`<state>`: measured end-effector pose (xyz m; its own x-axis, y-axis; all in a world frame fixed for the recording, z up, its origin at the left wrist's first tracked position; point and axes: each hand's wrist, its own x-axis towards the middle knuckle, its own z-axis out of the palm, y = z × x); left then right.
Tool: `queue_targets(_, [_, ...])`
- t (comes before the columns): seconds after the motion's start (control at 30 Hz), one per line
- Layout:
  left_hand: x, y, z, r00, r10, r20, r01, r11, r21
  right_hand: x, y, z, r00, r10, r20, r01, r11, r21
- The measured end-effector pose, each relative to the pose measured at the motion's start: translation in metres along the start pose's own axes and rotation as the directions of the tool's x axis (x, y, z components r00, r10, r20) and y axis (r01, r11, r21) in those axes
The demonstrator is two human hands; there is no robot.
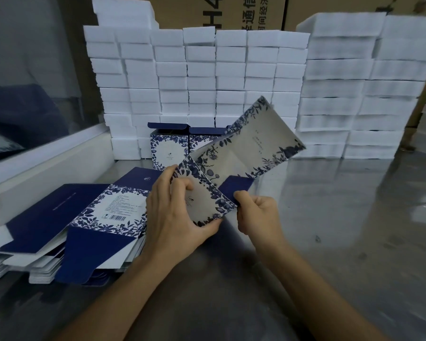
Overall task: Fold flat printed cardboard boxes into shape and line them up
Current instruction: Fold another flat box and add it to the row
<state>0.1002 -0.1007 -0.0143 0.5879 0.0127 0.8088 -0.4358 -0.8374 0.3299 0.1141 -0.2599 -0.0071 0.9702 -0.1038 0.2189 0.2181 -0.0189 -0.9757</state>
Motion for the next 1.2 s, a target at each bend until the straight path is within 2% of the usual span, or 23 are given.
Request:
queue_targets(0.13, [-0.001,0.000,0.001,0.999,0.036,0.019,-0.035,0.999,-0.034,0.005,0.002,-0.006,0.994,0.102,-0.047,-0.097,0.990,0.101])
queue_targets(0.2, [-0.002,0.000,0.001,0.998,0.048,0.028,-0.046,0.998,-0.051,0.007,0.002,-0.010,0.992,0.108,-0.061,-0.099,0.984,0.145])
queue_targets(0.4, [-0.002,-0.001,0.001,0.997,0.067,0.041,-0.065,0.996,-0.056,0.009,0.000,-0.015,0.989,0.121,-0.085,-0.112,0.988,0.107])
queue_targets(0.57, [-0.001,0.001,-0.001,0.995,0.068,0.069,-0.056,0.985,-0.162,0.011,0.001,-0.019,0.970,0.145,-0.194,-0.108,0.976,0.190])
queue_targets(0.77, [-0.001,0.004,-0.004,0.991,0.072,0.112,-0.049,0.980,-0.193,0.017,0.001,-0.030,0.947,0.134,-0.292,-0.082,0.980,0.181])
queue_targets(0.93, [0.000,0.002,-0.003,0.995,0.051,0.084,-0.030,0.972,-0.231,0.015,0.007,-0.022,0.978,0.002,-0.207,0.020,0.994,0.108])
queue_targets(1.0, [0.000,0.000,-0.002,0.994,0.001,0.114,0.038,0.940,-0.340,0.016,0.007,-0.021,0.989,0.027,-0.146,-0.011,0.994,0.107])
queue_targets(1.07, [-0.001,-0.002,0.000,0.987,-0.057,0.149,0.123,0.865,-0.487,0.019,0.007,-0.021,0.992,0.076,-0.103,-0.061,0.987,0.146])
queue_targets(1.2, [0.002,-0.001,0.003,0.946,-0.229,0.232,0.325,0.608,-0.724,0.017,0.003,-0.017,0.988,0.143,-0.052,-0.128,0.966,0.227])
